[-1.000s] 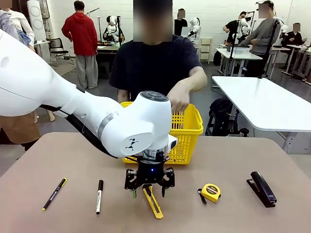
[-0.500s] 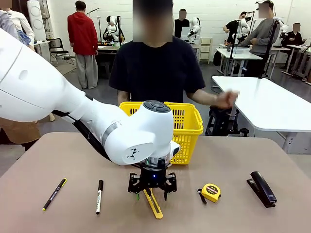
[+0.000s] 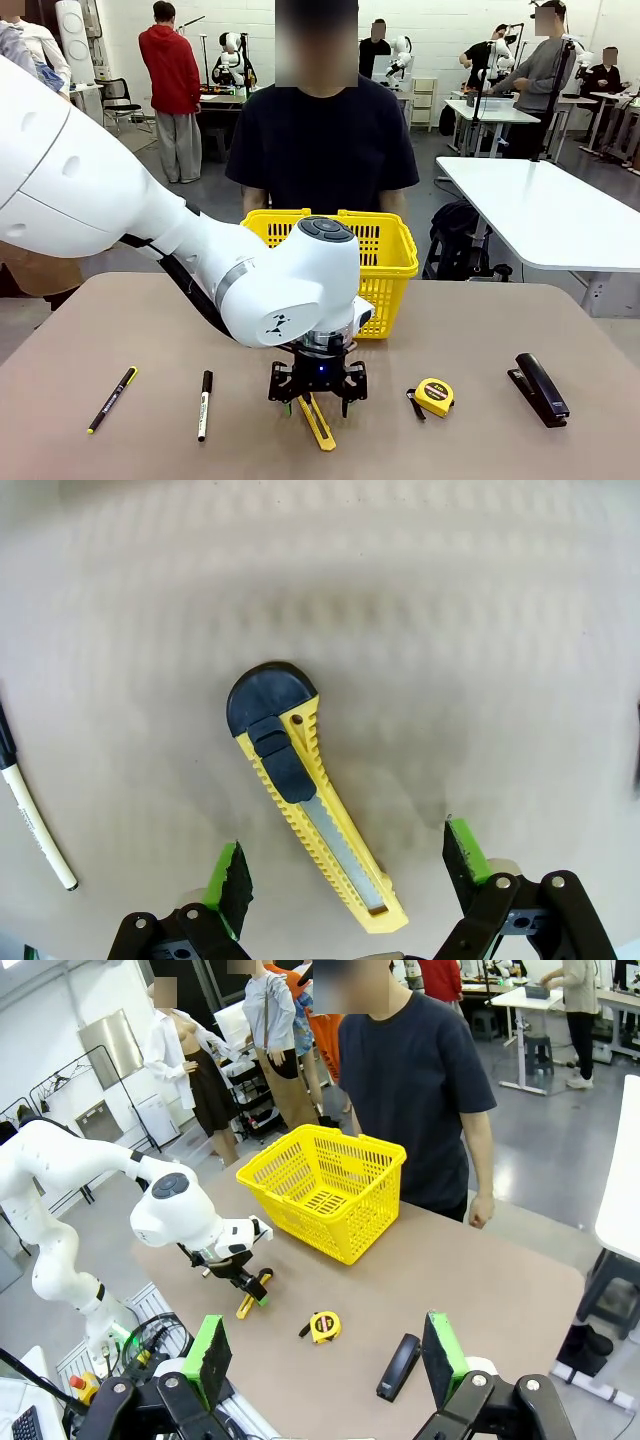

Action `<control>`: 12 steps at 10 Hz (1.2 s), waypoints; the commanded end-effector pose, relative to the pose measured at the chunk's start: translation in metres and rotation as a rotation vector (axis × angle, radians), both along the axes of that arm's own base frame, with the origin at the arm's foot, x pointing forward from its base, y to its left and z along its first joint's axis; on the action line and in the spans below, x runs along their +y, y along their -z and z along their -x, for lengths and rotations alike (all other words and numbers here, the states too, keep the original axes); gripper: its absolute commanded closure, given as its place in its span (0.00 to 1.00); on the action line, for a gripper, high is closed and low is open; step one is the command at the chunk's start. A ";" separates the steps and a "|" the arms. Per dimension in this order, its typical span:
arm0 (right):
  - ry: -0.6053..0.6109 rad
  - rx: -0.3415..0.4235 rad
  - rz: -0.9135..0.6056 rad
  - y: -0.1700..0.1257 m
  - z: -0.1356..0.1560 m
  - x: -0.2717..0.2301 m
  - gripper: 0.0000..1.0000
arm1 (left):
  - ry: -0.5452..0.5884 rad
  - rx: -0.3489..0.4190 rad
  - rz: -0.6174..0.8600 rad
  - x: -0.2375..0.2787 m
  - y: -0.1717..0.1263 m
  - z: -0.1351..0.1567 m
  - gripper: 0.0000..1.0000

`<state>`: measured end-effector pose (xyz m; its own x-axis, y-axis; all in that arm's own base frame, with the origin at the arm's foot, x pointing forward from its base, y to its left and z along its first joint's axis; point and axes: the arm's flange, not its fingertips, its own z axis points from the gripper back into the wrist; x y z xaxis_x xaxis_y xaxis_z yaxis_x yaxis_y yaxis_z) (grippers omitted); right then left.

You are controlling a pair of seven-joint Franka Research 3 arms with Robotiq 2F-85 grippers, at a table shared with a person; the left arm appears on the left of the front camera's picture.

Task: Place the items the person wants into the basket.
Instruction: Pick up the item the person points to and place it in the Market Basket.

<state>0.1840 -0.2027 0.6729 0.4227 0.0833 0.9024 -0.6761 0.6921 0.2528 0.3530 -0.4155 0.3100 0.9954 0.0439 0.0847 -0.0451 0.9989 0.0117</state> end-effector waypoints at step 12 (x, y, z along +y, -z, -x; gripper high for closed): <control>-0.021 -0.016 -0.011 0.000 -0.001 0.000 0.00 | 0.024 0.004 -0.015 -0.012 0.008 0.000 1.00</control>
